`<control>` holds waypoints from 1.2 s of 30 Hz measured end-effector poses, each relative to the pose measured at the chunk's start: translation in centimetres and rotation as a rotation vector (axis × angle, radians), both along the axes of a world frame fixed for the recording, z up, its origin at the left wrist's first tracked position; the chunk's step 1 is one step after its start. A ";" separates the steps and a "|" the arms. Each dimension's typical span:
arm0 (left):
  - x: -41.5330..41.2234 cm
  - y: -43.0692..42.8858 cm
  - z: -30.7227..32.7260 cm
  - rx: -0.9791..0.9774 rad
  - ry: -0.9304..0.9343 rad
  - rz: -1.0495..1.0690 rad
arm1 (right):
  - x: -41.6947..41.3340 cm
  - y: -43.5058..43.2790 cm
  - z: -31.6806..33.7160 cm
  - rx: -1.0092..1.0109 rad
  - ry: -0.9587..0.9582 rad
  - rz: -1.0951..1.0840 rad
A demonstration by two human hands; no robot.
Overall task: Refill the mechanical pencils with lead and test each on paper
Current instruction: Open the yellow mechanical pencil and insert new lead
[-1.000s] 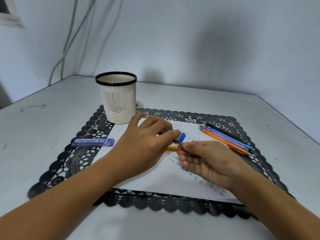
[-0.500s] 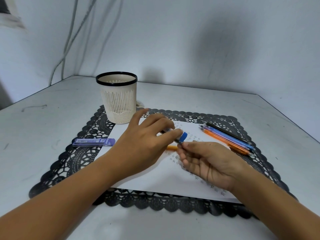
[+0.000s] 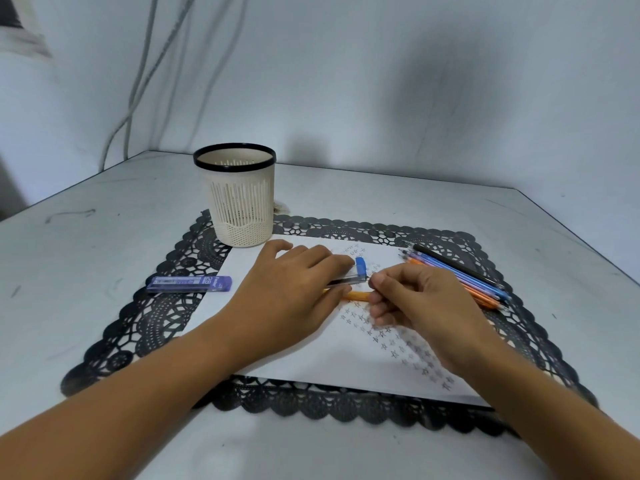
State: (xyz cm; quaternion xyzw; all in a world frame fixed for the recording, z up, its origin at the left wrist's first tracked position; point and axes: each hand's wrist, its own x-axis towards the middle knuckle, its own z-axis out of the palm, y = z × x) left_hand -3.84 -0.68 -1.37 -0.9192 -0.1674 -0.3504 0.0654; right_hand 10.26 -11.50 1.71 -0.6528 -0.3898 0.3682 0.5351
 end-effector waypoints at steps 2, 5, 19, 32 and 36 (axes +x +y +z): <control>0.0 0.0 0.1 -0.012 0.007 0.007 | 0.0 0.0 -0.1 0.007 -0.041 -0.004; 0.0 0.0 0.2 -0.027 0.016 0.017 | 0.1 0.1 -0.2 0.013 -0.094 -0.016; 0.0 0.4 -0.1 -0.136 0.048 0.002 | 1.1 0.1 0.2 0.004 -0.420 -0.114; 0.0 0.8 0.0 -0.242 0.004 0.019 | 3.9 0.9 -0.4 -0.041 -0.494 -0.268; 0.0 0.8 0.1 -0.254 0.001 0.017 | 4.3 1.0 -0.6 -0.130 -0.555 -0.213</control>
